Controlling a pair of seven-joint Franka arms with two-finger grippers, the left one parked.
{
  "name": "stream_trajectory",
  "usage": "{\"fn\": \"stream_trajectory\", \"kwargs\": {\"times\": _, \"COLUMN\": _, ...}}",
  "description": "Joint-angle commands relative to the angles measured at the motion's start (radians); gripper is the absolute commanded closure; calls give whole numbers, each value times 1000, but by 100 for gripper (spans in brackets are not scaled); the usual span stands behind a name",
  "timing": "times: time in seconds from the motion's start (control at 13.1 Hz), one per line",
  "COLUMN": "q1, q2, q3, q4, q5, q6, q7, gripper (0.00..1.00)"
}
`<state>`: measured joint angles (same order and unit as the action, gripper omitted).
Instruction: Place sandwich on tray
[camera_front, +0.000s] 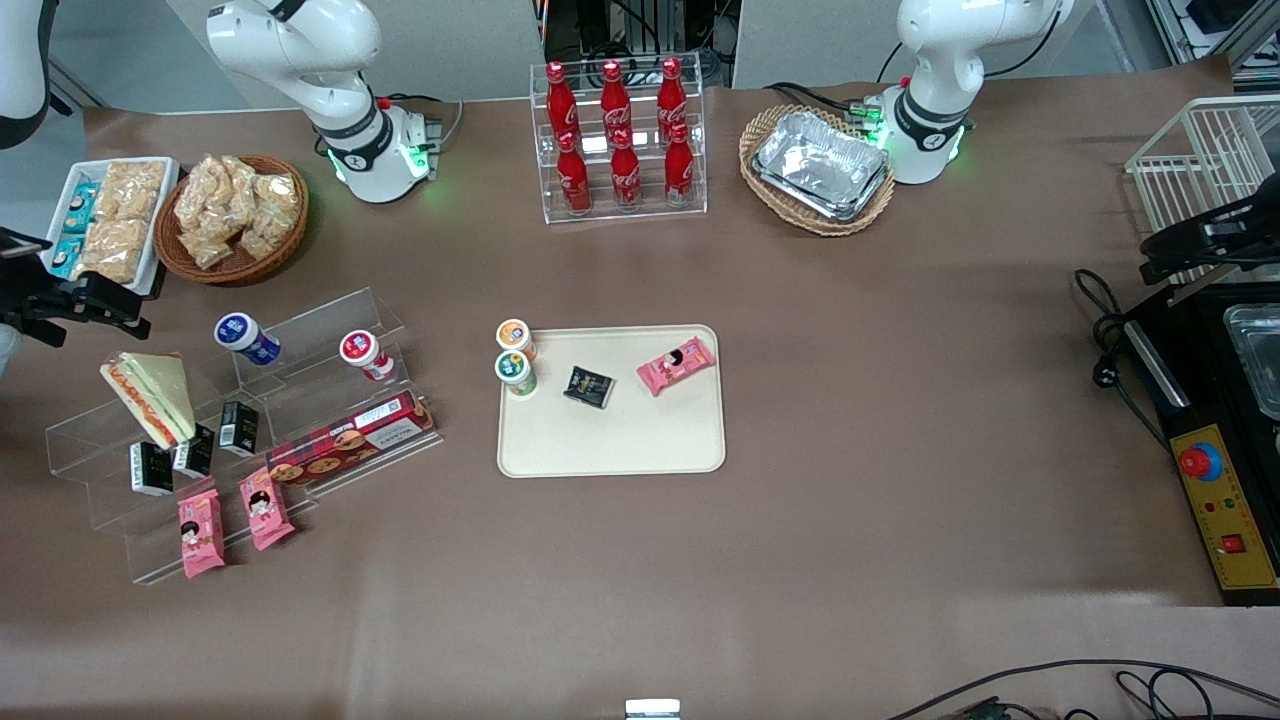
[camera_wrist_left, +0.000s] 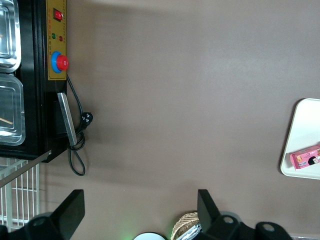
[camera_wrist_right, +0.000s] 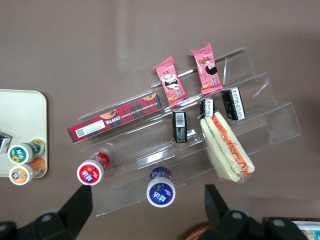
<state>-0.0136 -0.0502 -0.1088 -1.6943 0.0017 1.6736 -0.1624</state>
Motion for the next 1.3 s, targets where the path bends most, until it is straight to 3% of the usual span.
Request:
{"fn": "stream_trajectory", "kwargs": {"times": 0.0, "q1": -5, "q2": 0, "q3": 0, "q4": 16, "q5": 11, "q6": -3, "q7": -11, "gripper": 0}}
{"fn": "stream_trajectory", "kwargs": {"times": 0.84, "q1": -14, "q2": 29, "q3": -32, "q4": 22, "q5": 34, "q6": 32, "q7": -31, "gripper": 0}}
{"fn": "stream_trajectory", "kwargs": {"times": 1.07, "q1": -14, "q2": 50, "q3": -104, "q4": 19, "q5": 38, "q6": 69, "q7": -167, "gripper": 0}}
{"fn": "stream_trajectory", "kwargs": {"times": 1.22, "q1": -14, "q2": 64, "q3": -164, "q4": 9, "q5": 78, "q6": 83, "q7": -323, "gripper": 0}}
